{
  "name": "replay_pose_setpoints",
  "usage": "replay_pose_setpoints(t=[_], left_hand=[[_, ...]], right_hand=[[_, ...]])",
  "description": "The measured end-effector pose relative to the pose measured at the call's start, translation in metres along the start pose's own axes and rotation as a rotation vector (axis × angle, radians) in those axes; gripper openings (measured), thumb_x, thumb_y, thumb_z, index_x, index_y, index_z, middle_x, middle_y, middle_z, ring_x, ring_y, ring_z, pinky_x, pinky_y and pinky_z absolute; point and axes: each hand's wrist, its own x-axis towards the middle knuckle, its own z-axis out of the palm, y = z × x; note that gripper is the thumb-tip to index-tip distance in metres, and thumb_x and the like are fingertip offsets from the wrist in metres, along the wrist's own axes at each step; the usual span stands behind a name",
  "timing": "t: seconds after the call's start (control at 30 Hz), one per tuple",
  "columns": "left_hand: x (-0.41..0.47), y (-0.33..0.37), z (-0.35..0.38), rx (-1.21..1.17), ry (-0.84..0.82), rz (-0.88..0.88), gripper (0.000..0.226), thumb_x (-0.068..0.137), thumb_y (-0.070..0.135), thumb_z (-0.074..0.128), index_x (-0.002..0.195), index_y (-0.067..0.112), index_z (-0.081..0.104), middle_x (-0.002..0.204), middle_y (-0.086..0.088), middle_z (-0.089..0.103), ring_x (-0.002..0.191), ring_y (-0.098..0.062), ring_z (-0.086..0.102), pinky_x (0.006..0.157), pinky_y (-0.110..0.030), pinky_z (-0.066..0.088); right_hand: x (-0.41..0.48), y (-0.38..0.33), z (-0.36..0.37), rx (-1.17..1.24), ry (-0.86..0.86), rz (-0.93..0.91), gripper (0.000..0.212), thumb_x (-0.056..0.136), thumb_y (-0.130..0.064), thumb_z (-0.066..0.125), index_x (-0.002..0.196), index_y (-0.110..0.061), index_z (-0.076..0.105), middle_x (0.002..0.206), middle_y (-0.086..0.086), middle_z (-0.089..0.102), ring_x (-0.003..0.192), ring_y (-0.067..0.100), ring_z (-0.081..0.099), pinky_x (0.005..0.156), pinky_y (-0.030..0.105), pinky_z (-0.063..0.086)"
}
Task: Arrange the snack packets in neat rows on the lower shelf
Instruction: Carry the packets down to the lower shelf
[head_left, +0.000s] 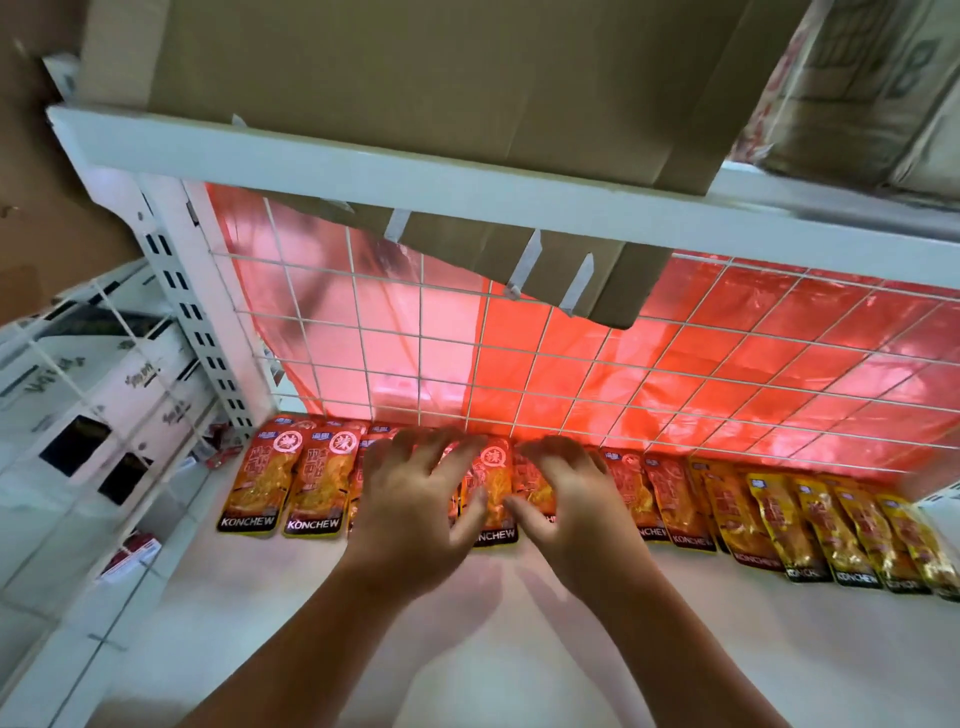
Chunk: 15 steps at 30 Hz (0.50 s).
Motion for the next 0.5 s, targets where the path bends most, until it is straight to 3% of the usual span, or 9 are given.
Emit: replay_pose_setpoints(t=[0.1,0.23,0.33,0.5], left_hand=[[0.018,0.029,-0.018,-0.115,0.047,0.119,0.047,0.091,0.040,0.057,0.133,0.021,0.064,0.127,0.003,0.064,0.110,-0.026,0.058,0.093,-0.045,0.047],[0.040,0.071,-0.035,-0.277,0.108,0.249,0.045,0.091,0.033,0.061,0.133,0.015,0.065,0.124,0.001,0.066,0.111,-0.024,0.060,0.093,-0.042,0.050],[0.058,0.113,-0.048,-0.379,0.137,0.337,0.046,0.091,0.031,0.061,0.134,0.016,0.064,0.125,0.002,0.067,0.113,-0.021,0.060,0.096,-0.036,0.049],[0.083,0.185,-0.057,-0.562,0.182,0.493,0.043,0.093,0.028,0.060,0.133,0.015,0.065,0.126,0.002,0.066,0.116,-0.019,0.060,0.102,-0.031,0.047]], right_hand=[[-0.004,-0.008,-0.029,0.021,0.096,-0.031,0.048,0.084,-0.046,0.062,0.130,-0.031,0.059,0.122,-0.010,0.059,0.112,0.016,0.054,0.097,0.028,0.043],[-0.018,-0.009,-0.077,0.026,0.229,-0.057,0.045,0.088,-0.037,0.062,0.131,-0.030,0.058,0.126,-0.010,0.057,0.117,0.015,0.052,0.096,0.022,0.037],[-0.033,-0.005,-0.121,0.022,0.348,-0.075,0.045,0.085,-0.027,0.065,0.129,-0.028,0.059,0.126,-0.012,0.058,0.118,0.014,0.053,0.099,0.025,0.041],[-0.064,0.011,-0.196,-0.031,0.585,-0.065,0.043,0.084,-0.028,0.062,0.126,-0.024,0.062,0.122,-0.013,0.059,0.112,0.012,0.056,0.095,0.031,0.046]])
